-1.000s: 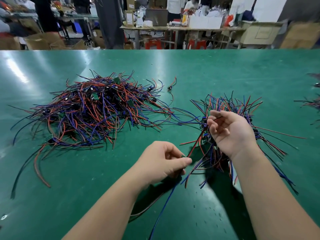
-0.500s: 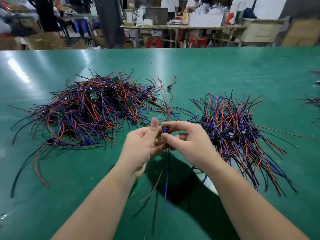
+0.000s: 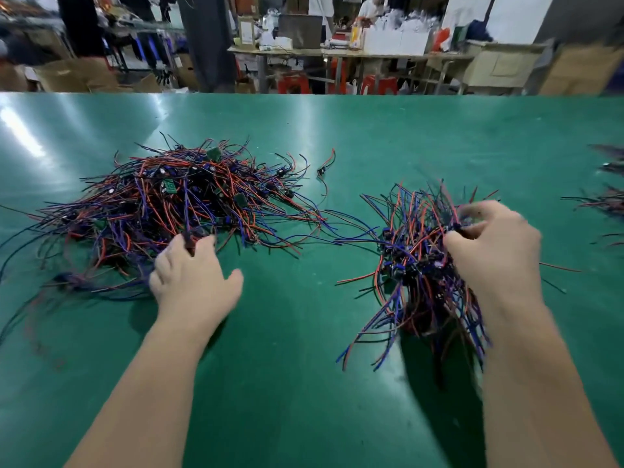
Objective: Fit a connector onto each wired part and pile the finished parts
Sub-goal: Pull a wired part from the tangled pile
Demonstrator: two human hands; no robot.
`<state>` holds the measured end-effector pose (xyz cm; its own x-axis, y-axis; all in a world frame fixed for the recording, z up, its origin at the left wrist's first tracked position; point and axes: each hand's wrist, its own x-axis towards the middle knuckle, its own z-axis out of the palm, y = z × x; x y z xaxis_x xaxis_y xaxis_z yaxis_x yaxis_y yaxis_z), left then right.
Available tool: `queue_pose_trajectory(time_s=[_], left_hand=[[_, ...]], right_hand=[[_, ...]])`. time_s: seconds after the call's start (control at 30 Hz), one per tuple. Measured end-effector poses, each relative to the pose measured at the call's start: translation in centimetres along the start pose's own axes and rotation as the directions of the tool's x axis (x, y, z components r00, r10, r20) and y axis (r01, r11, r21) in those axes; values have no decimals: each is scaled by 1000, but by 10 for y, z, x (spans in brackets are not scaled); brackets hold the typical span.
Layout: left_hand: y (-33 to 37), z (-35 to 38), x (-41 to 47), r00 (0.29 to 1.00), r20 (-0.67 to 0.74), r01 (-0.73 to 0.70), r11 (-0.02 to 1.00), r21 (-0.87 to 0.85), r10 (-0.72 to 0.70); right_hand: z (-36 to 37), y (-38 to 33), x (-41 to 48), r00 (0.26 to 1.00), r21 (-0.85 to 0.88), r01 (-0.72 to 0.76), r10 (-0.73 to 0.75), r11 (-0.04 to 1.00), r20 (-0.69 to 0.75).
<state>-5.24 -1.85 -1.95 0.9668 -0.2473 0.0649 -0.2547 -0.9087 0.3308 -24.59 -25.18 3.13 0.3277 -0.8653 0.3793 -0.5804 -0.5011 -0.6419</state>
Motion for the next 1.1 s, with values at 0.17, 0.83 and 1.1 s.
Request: queue_pose_trajectory(time_s=[0.17, 0.83, 1.1], left_hand=[[-4, 3, 2, 999, -24, -26, 979, 203, 32], [49, -3, -57, 771, -355, -528, 219, -821, 528], [59, 5, -75, 414, -362, -837, 193, -513, 835]], right_hand=[[3, 10, 3, 934, -335, -86, 193, 938, 300], [48, -54, -51, 506, 526, -678, -193, 514, 841], [44, -51, -45, 630, 636, -721, -122, 276, 767]])
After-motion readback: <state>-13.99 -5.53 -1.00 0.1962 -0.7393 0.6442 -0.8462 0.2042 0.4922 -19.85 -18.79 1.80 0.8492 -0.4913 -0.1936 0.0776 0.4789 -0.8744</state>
